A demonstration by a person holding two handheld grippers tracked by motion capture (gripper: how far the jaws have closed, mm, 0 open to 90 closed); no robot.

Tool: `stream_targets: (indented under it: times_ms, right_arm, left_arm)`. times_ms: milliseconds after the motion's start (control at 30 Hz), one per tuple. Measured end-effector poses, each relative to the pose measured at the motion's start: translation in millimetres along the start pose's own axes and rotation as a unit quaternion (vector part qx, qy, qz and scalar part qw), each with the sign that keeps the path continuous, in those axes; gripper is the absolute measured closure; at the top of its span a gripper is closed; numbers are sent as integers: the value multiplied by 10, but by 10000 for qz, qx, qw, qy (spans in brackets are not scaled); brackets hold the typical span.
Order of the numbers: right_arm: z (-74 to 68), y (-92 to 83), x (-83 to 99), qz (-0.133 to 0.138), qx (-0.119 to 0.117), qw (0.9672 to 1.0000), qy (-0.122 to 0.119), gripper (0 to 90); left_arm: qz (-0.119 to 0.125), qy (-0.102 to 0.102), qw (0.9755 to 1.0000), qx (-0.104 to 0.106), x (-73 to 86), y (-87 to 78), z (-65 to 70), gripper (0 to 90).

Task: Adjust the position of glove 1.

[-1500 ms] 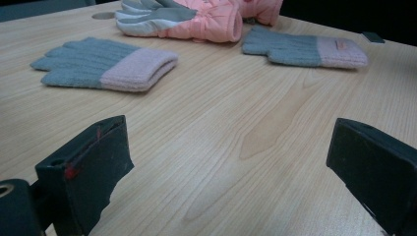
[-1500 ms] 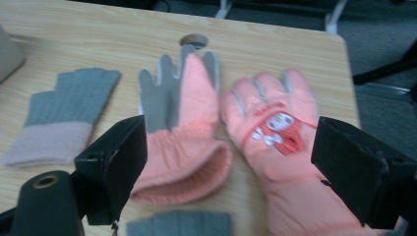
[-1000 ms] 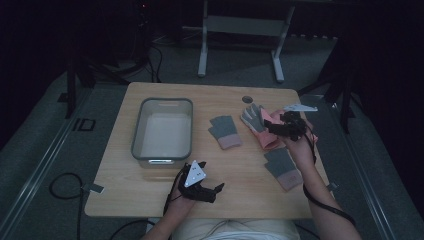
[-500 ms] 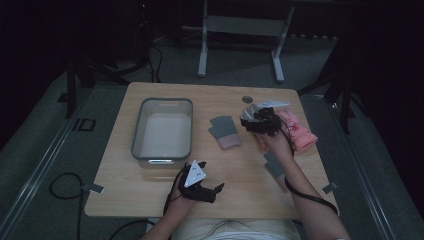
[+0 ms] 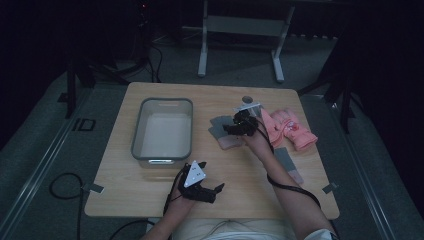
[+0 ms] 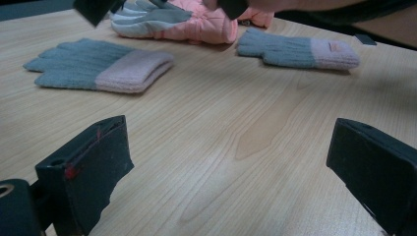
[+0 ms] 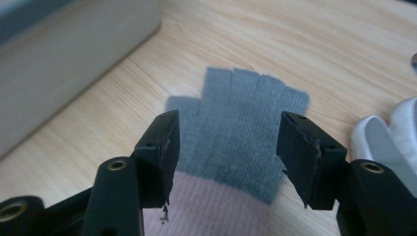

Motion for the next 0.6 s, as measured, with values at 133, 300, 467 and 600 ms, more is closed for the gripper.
stream_targets:
  times_ms: [133, 300, 467, 600]
  right_arm:
    - [-7, 175, 34, -181, -14, 9998, 102, 443]
    - [-12, 331, 35, -285, 70, 9995, -106, 526]
    - [3, 477, 104, -478, 133, 9982, -348, 570]
    - [6, 488, 105, -441, 118, 9984, -325, 612]
  left_arm:
    - [0, 5, 10000, 12, 0, 1, 3, 23]
    - [19, -37, 10000, 40, 0, -3, -1, 23]
    - [30, -45, 10000, 56, 0, -6, -1, 23]
    - [34, -50, 10000, 40, 0, -6, -3, 23]
Point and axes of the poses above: each handheld gripper's, and its own axes: y roughly forward along the jaws, x roughly out of its underside, z roughly to its right, the point moved 6 cm from there along y, roughly forward along the jaws, and after that the axes turned 12 degrees about x, right-handed, at the moved point
